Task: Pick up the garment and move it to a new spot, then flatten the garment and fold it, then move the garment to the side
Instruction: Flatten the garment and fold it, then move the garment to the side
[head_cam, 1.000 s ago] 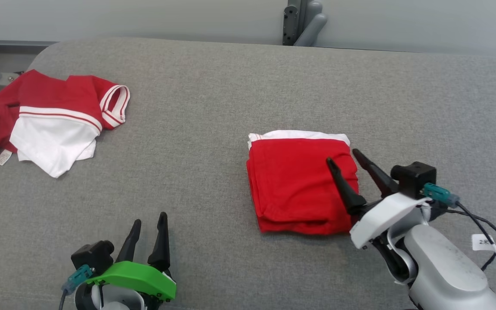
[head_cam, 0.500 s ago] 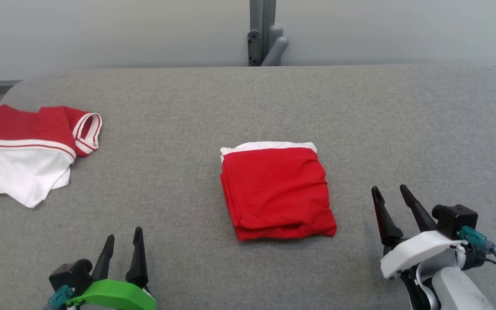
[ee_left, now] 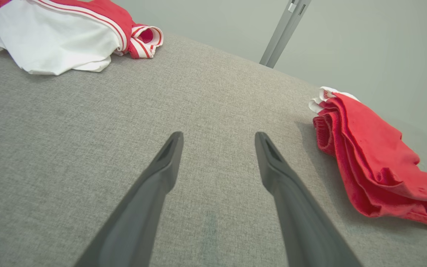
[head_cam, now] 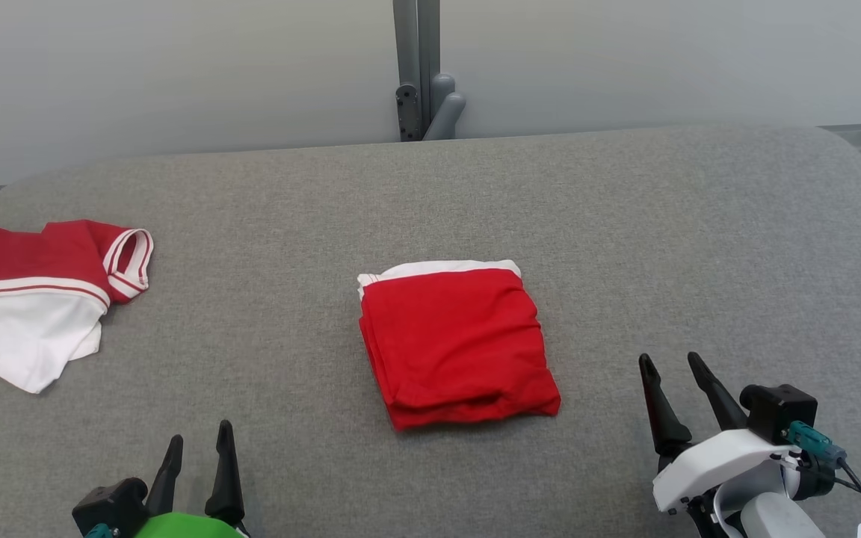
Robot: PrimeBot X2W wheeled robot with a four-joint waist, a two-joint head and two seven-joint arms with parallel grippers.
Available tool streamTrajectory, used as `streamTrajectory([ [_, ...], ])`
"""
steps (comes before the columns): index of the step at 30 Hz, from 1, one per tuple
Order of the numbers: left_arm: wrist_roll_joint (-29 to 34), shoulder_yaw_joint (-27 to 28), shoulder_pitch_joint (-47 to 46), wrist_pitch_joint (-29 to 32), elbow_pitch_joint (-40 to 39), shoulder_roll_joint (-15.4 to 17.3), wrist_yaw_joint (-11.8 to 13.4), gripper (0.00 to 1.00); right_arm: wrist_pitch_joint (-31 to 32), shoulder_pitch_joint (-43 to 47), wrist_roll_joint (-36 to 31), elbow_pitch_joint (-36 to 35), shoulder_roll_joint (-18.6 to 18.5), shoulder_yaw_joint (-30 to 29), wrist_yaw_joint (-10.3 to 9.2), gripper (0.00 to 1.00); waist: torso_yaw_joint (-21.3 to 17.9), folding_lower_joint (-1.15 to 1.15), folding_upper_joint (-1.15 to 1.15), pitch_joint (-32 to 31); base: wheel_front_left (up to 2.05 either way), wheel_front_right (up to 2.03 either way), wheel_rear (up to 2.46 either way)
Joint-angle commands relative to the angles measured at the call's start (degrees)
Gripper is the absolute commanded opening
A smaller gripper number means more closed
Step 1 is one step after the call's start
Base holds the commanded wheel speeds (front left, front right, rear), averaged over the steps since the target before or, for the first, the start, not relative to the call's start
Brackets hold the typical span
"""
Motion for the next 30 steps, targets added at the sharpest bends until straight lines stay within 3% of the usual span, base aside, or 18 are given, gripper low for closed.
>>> streamTrajectory([
  [1,0.0,-0.1,1.0,0.0,-0.1,0.2,0.1,1.0,-0.2,0.3,-0.4,0.1,0.0,-0.1,0.0,1.0,0.2,0.0,0.0,0.1,0.0,0.0,0.0],
  [7,-0.1,-1.1,-0.3,0.0,-0.5,0.2,0.1,1.0,-0.2,-0.5,0.2,0.4,-0.2,1.0,0.0,1.0,1.6,0.0,0.0,1.9,0.0,0.0,0.0],
  [14,-1.2,-4.1,-4.2,0.0,-2.1,0.2,0.1,1.0,-0.2,-6.3,3.4,2.1,-1.3,6.8,0.0,1.0,5.5,0.0,0.0,9.0,0.0,0.0,0.0],
  [24,-1.4,-7.2,-7.4,0.0,-2.9,0.2,0.3,1.0,-0.2,-15.5,8.5,12.4,-2.3,14.1,0.0,1.0,11.8,0.0,0.0,13.1,0.0,0.0,0.0],
  [28,-1.8,-7.7,-7.2,0.0,-3.1,0.2,0.4,1.0,-0.2,-18.4,8.5,18.5,-2.7,13.9,0.0,1.0,13.6,0.0,0.0,13.1,0.0,0.0,0.0],
  [30,-2.1,-7.7,-6.8,0.0,-3.2,0.2,0.5,1.0,0.0,-18.8,7.7,20.4,-2.1,12.8,0.0,0.65,14.1,0.0,0.0,12.9,0.0,0.0,0.0],
])
